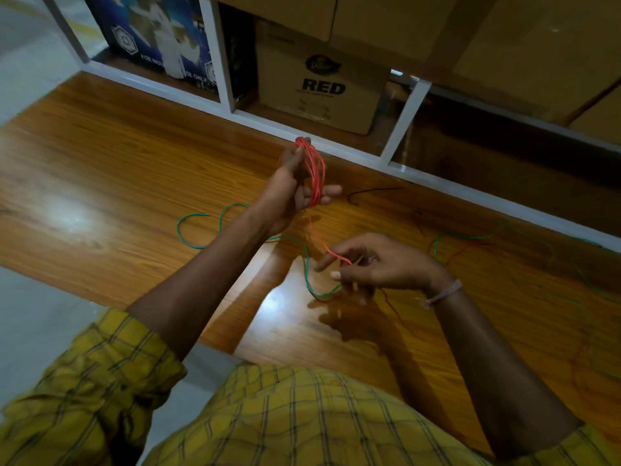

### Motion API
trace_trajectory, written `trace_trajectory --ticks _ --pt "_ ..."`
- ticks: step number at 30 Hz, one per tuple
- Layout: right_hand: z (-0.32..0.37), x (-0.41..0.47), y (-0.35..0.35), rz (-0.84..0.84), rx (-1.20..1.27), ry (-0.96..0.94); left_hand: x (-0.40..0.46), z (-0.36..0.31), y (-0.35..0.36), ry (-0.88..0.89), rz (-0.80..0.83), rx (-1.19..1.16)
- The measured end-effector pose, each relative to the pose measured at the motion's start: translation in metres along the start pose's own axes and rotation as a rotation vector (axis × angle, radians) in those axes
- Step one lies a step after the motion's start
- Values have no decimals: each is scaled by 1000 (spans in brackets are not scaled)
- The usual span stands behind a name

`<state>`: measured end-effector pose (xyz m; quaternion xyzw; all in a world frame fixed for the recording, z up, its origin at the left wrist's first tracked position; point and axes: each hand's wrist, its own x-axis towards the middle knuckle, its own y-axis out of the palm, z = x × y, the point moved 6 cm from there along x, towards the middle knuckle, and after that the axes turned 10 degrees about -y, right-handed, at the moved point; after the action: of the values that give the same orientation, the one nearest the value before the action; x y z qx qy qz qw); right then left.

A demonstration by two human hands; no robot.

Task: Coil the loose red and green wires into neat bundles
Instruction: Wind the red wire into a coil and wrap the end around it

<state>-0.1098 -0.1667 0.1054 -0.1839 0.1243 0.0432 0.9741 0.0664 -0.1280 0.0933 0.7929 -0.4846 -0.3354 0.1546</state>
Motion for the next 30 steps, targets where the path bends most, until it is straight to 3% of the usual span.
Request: trace_trajectory --ticks 3,5,10,15,21,30 --pt "19 -8 -10 44 174 -63 -7 0 -1 53 -72 377" --pt "29 -12 -28 -20 183 -119 -13 4 0 28 -59 551" --pt "36 -10 -75 -260 168 -188 -25 20 6 -80 131 747" --pt "21 3 -109 -502 84 -196 -33 29 12 -155 302 589" --pt "0 20 -112 -666 -57 -157 -42 33 16 -219 521 329" --pt "-38 26 -62 -553 -5 -35 -46 19 25 -257 659 -44"
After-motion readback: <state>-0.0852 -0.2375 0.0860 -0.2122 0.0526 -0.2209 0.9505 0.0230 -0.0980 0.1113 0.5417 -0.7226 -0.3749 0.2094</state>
